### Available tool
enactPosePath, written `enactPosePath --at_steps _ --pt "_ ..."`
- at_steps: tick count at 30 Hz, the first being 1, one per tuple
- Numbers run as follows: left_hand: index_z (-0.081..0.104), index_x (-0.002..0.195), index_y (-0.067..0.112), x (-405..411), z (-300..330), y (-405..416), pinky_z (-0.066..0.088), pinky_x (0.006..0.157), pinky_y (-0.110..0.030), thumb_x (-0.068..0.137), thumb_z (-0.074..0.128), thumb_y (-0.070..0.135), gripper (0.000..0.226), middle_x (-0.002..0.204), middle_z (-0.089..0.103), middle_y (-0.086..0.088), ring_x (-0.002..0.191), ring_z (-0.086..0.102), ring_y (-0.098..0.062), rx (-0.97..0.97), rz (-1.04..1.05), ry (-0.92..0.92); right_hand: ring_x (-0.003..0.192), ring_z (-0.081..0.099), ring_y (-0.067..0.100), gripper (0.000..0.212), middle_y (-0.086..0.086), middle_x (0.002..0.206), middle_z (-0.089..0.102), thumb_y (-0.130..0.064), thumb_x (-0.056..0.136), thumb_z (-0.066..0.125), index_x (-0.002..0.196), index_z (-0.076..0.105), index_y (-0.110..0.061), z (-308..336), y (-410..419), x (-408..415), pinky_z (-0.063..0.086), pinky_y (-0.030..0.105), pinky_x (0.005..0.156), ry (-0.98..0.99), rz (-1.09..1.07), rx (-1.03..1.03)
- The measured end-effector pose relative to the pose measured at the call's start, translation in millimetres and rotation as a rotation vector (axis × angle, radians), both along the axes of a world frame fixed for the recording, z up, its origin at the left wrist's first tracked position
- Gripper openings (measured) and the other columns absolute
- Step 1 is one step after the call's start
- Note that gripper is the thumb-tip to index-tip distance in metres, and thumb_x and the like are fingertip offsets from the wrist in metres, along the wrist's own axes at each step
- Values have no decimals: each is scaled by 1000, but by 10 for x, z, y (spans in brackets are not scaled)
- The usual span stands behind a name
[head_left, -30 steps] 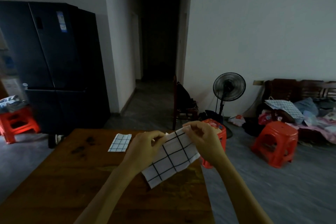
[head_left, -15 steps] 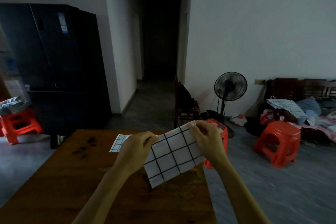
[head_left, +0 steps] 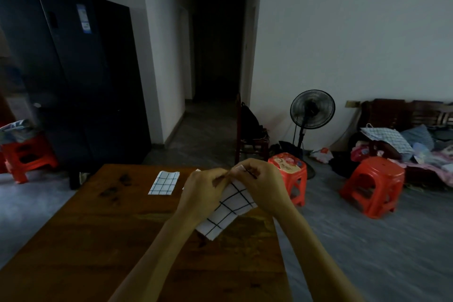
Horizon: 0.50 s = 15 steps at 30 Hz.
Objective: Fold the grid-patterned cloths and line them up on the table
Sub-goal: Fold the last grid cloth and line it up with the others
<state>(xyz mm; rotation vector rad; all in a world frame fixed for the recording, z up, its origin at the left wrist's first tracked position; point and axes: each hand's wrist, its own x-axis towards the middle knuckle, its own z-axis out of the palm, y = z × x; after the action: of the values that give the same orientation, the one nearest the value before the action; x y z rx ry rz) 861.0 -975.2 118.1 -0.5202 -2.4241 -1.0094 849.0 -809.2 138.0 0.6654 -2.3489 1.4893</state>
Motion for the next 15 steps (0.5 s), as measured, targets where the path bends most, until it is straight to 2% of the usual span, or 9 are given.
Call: enactPosePath --at_steps 6,10,13,15 --pt "66 105 29 109 -237 -237 54 74 -21 92 54 27 18 93 65 18 83 60 4 -52 54 -146 77 63 -5 14 -18 78 68 -19 89 64 81 70 -28 20 129 -11 48 10 68 73 -167 9" --pt "64 110 27 146 -385 -340 51 68 -15 93 52 28 21 96 61 16 80 58 6 -77 84 -224 75 65 1 10 -14 79 71 -23 89 65 84 73 -27 -68 82 -48 53 19 66 31 -186 6" --pt "62 111 26 195 -486 -423 46 66 -9 94 51 23 21 95 55 21 77 55 9 -107 110 -266 80 63 -5 9 -17 84 70 -21 89 65 88 73 -25 -55 98 -78 49 12 69 44 -220 -3" --pt "61 112 27 202 -526 -493 44 68 -10 95 49 22 21 97 56 22 79 55 8 -135 130 -296 81 62 -7 8 -19 84 68 -22 89 66 90 74 -23 -44 102 -78 48 9 70 52 -233 13"
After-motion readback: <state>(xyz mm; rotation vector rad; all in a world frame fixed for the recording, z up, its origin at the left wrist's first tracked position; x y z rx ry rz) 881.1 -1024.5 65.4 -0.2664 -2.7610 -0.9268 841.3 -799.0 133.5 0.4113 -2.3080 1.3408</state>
